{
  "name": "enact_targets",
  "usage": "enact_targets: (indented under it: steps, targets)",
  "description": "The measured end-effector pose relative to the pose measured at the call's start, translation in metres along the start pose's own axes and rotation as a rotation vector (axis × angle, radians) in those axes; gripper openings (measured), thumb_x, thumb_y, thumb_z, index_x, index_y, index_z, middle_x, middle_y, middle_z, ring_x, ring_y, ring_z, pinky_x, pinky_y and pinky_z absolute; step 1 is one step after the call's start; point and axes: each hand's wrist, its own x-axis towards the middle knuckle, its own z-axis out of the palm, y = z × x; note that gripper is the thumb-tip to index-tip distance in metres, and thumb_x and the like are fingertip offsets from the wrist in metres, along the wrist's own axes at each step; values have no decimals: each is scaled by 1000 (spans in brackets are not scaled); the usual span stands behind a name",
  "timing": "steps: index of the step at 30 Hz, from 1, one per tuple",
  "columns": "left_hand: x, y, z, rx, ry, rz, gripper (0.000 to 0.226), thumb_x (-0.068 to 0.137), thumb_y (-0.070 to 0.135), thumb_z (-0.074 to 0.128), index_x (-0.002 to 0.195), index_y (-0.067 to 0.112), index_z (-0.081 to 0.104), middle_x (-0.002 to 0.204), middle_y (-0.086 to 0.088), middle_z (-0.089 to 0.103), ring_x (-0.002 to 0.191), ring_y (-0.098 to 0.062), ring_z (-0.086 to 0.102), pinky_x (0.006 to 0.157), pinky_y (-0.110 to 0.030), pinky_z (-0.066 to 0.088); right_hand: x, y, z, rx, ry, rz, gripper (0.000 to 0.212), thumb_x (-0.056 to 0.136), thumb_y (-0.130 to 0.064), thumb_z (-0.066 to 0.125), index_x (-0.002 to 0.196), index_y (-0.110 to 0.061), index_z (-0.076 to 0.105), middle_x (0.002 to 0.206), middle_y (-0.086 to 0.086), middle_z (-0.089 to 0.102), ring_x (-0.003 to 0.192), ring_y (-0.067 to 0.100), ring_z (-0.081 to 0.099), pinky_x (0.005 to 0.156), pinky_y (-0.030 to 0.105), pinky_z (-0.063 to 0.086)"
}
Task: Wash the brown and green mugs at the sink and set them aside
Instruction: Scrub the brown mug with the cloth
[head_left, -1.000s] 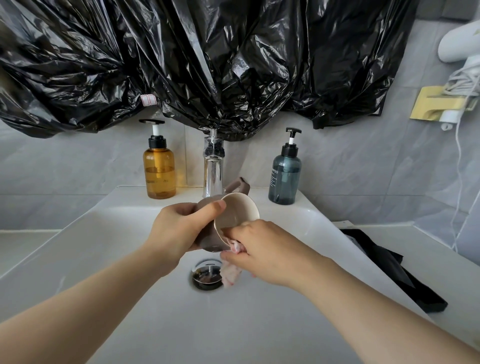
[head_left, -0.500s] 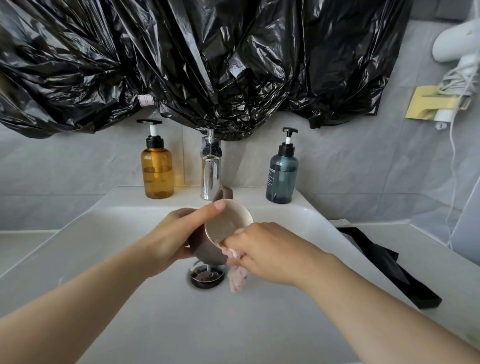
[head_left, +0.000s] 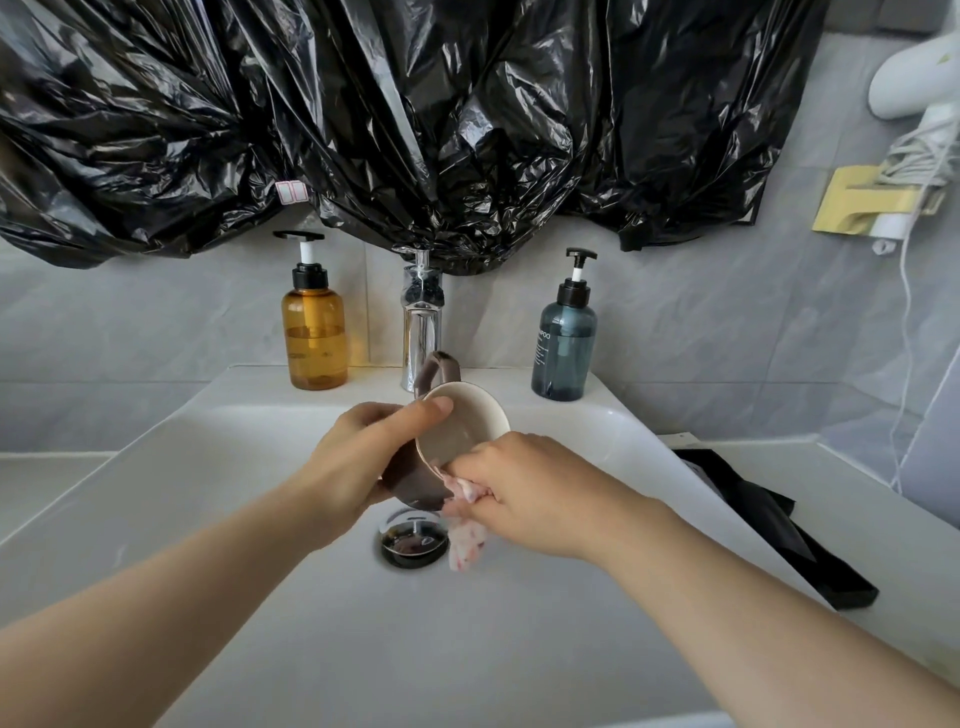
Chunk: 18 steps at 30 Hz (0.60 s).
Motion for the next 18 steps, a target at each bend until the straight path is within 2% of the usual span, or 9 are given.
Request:
enact_targets:
  steps: [2, 4, 6, 8, 11, 14, 16, 18]
  targets:
    - [-2, 5, -4, 3, -95, -99, 67, 62, 56, 81, 107, 8, 71, 89, -17, 72, 83, -29, 72, 84, -42, 59, -3, 1, -3, -73, -9, -51, 24, 95, -31, 52, 73, -21, 49, 83, -2, 65, 75, 25, 56, 63, 34, 44]
    - [-4, 7, -7, -45, -140, -189, 65, 60, 56, 81, 105, 11, 72, 93, -13, 75, 91, -30, 72, 86, -44, 57, -5, -2, -4, -86, -41, -86, 26, 96, -33, 52, 72, -22, 49, 77, -11, 58, 70, 20, 49, 56, 29, 37]
    - [-3, 6, -8, -47, -144, -211, 75, 54, 53, 87, 112, 10, 70, 101, -13, 76, 93, -31, 73, 80, -43, 59, -6, -6, -3, -76, -60, -83, 28, 96, -36, 54, 72, -22, 49, 71, -13, 50, 66, 18, 44, 52, 24, 31]
    - [-3, 4, -7, -32, -74, -176, 86, 44, 54, 84, 113, 6, 69, 104, -16, 75, 94, -33, 73, 76, -42, 60, -3, -5, -2, -56, -74, -56, 31, 94, -38, 57, 70, -22, 47, 64, -10, 47, 61, 16, 43, 51, 22, 30]
    - [-2, 3, 0, -75, 33, -98, 66, 59, 44, 87, 103, -1, 69, 96, -19, 74, 80, -32, 71, 67, -37, 58, -1, -5, 1, 96, -56, 30, 37, 91, -40, 62, 64, -25, 42, 67, -4, 56, 59, 9, 56, 54, 32, 43]
    - [-2, -1, 2, -121, 69, -49, 52, 73, 37, 81, 101, -4, 69, 92, -25, 68, 74, -32, 66, 70, -39, 55, -2, -9, 5, 330, -19, 91, 33, 93, -33, 62, 67, -20, 45, 74, 4, 66, 57, 15, 68, 60, 38, 54]
    - [-4, 1, 1, -130, 23, -31, 57, 69, 39, 82, 105, -3, 69, 98, -30, 69, 77, -33, 68, 71, -39, 57, -1, -9, 5, 263, -9, 65, 35, 93, -32, 60, 64, -22, 43, 77, 4, 65, 62, 18, 67, 61, 38, 52]
    - [-4, 6, -3, -108, -39, -39, 60, 62, 40, 83, 107, 2, 69, 98, -22, 73, 81, -29, 71, 73, -41, 59, -2, -5, 1, 75, 6, 8, 38, 93, -36, 58, 62, -25, 39, 78, 1, 61, 70, 21, 59, 63, 36, 46]
